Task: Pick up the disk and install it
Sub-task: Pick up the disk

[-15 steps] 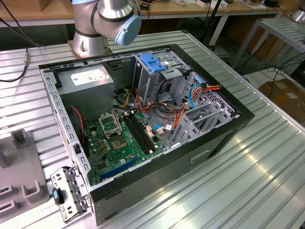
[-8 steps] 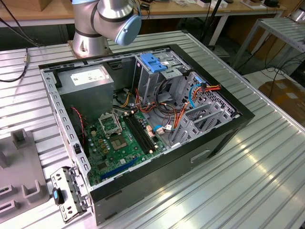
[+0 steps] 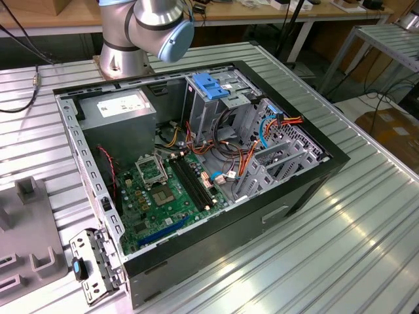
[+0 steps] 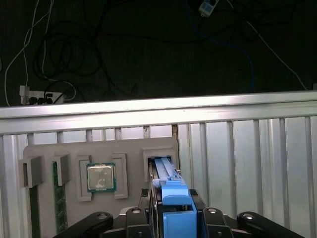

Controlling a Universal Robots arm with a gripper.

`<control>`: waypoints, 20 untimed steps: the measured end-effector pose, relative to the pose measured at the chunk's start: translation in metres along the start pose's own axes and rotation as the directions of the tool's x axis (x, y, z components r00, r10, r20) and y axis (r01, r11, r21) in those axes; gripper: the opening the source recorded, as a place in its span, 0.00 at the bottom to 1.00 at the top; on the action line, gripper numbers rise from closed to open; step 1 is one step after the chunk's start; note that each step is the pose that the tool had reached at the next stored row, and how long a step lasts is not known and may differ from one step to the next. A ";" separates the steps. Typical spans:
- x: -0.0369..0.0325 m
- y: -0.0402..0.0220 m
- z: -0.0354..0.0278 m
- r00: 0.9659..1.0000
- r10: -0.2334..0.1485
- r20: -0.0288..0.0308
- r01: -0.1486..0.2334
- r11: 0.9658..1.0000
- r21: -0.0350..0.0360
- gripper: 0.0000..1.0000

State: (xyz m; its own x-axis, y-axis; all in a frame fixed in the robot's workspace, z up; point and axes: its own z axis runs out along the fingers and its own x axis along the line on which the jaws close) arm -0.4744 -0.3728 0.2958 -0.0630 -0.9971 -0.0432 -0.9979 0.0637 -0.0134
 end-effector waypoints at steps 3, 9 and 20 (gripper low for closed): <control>0.0000 0.0000 0.0002 1.000 0.000 0.000 0.000 1.000 0.000 0.43; 0.0000 0.0000 0.0006 1.000 0.000 0.000 0.000 1.000 0.000 0.37; 0.0005 0.0000 0.0008 1.000 -0.024 0.000 0.024 1.000 -0.001 0.37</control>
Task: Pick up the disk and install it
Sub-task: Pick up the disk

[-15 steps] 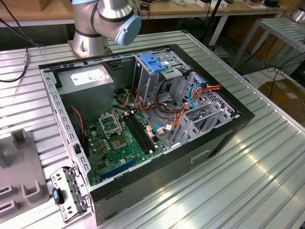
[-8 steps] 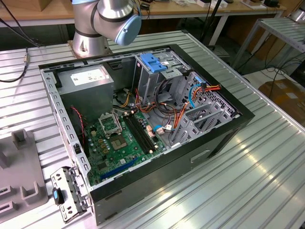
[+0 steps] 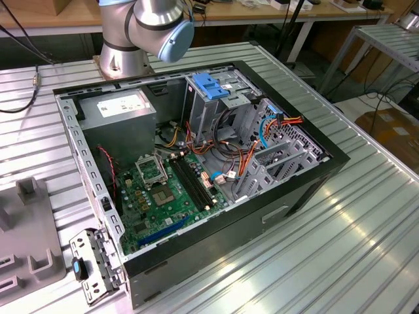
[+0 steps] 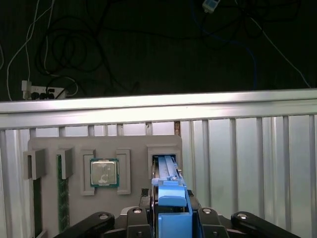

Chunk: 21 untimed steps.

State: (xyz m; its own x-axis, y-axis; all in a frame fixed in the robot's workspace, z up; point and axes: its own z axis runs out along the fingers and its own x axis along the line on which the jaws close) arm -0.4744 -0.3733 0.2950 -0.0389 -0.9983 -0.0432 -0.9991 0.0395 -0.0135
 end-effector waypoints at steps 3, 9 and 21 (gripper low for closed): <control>0.0003 0.0000 -0.0001 1.000 -0.021 0.000 0.021 1.000 -0.001 0.37; 0.0003 0.0000 -0.0001 1.000 -0.023 0.000 0.023 1.000 -0.001 0.37; 0.0001 -0.0001 -0.0051 1.000 -0.023 0.000 0.023 1.000 -0.001 0.37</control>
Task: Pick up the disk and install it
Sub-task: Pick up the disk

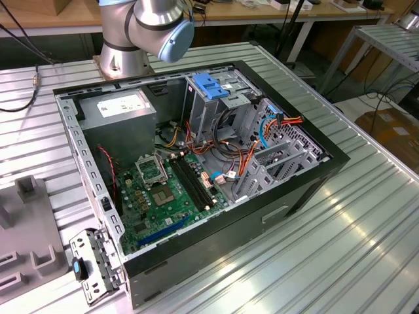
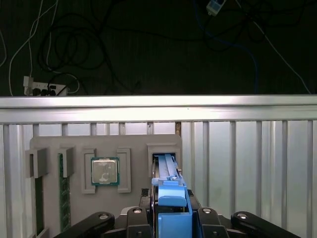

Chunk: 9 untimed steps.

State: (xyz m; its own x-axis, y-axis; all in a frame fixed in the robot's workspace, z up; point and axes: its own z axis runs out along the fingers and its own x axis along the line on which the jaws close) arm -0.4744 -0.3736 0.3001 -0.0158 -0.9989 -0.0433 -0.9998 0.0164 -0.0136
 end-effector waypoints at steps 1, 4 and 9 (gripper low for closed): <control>-0.0001 0.0000 -0.0004 1.000 0.000 0.000 0.000 1.000 0.000 0.37; -0.0001 -0.0001 -0.0027 1.000 0.000 0.000 0.000 1.000 0.000 0.37; -0.0003 -0.0001 -0.0073 1.000 0.010 0.000 -0.010 1.000 0.000 0.37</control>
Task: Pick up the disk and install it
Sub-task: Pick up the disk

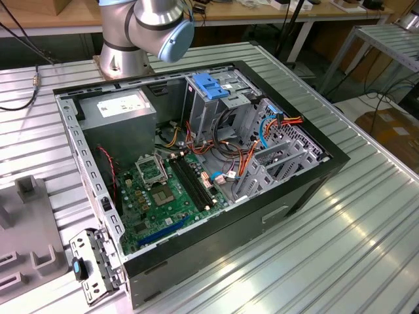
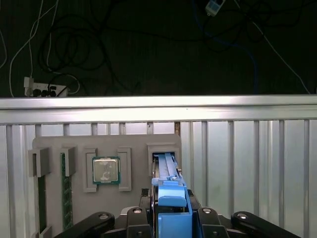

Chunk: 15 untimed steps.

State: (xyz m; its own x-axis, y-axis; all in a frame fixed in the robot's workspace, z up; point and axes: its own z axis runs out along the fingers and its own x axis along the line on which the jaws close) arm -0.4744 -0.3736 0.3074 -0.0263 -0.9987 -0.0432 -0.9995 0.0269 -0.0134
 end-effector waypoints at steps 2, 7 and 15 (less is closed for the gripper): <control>-0.0001 0.0000 -0.0015 1.000 0.006 0.000 -0.006 1.000 0.000 0.37; -0.0003 -0.0001 -0.0072 1.000 0.010 0.000 -0.010 1.000 0.000 0.37; -0.0011 -0.0003 -0.0239 1.000 0.010 0.000 -0.010 1.000 0.000 0.37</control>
State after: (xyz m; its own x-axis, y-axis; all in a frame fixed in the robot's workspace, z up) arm -0.4744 -0.3736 0.3313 -0.0361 -0.9984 -0.0431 -0.9992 0.0367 -0.0133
